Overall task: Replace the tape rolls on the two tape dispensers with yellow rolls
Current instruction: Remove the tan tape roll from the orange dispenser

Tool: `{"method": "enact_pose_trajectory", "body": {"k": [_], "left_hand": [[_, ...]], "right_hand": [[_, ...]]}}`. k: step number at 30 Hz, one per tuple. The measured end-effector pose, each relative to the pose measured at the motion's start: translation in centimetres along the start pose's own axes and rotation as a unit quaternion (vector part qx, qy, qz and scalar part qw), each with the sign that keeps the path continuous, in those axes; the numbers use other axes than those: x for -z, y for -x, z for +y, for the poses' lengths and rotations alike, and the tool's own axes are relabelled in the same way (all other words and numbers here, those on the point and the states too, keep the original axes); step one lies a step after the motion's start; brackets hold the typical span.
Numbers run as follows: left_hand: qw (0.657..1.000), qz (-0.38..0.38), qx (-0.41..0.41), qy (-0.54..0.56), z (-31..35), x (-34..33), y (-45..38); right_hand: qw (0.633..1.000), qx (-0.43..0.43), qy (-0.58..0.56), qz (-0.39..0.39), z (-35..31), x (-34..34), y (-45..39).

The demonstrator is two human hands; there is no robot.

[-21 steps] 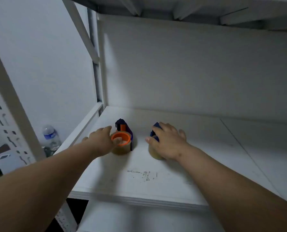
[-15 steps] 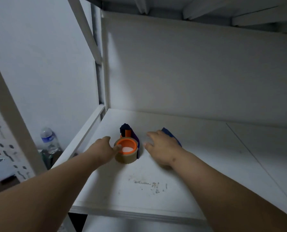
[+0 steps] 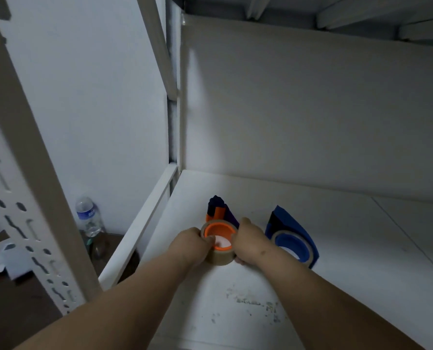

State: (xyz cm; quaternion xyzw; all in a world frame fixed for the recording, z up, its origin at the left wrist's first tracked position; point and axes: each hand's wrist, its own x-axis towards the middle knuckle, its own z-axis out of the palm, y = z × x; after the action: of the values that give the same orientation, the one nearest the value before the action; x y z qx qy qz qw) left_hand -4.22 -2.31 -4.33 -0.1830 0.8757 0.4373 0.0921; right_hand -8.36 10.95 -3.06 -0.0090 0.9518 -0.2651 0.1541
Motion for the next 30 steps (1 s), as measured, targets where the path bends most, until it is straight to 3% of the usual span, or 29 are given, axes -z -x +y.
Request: {"method": "enact_pose_trajectory", "body": {"k": [4, 7, 11, 17, 22, 30], "left_hand": [[0.969, 0.010, 0.020, 0.245, 0.0, 0.0, 0.6], [0.948, 0.007, 0.022, 0.319, -0.3, 0.2, 1.0], [0.960, 0.016, 0.018, 0.279, -0.9, 0.1, 1.5], [0.964, 0.109, 0.027, 0.243, -2.0, 1.0, 2.2], [0.956, 0.133, 0.030, 0.259, -2.7, 2.5, 2.3], [0.947, 0.070, -0.005, 0.312, -1.9, 3.9, 2.3]], "right_hand": [[0.993, 0.010, -0.115, -0.011, 0.3, 0.5, 0.0], [0.968, -0.006, -0.246, -0.049, 0.6, 0.9, 0.3], [0.946, 0.014, -0.284, -0.157, 1.1, 1.4, 0.8], [0.936, 0.086, -0.269, -0.208, 1.5, 1.4, 0.9], [0.939, 0.089, -0.269, -0.195, 1.8, 1.4, 0.5], [0.952, 0.075, -0.257, -0.150, 1.9, 1.1, -0.4]]}}
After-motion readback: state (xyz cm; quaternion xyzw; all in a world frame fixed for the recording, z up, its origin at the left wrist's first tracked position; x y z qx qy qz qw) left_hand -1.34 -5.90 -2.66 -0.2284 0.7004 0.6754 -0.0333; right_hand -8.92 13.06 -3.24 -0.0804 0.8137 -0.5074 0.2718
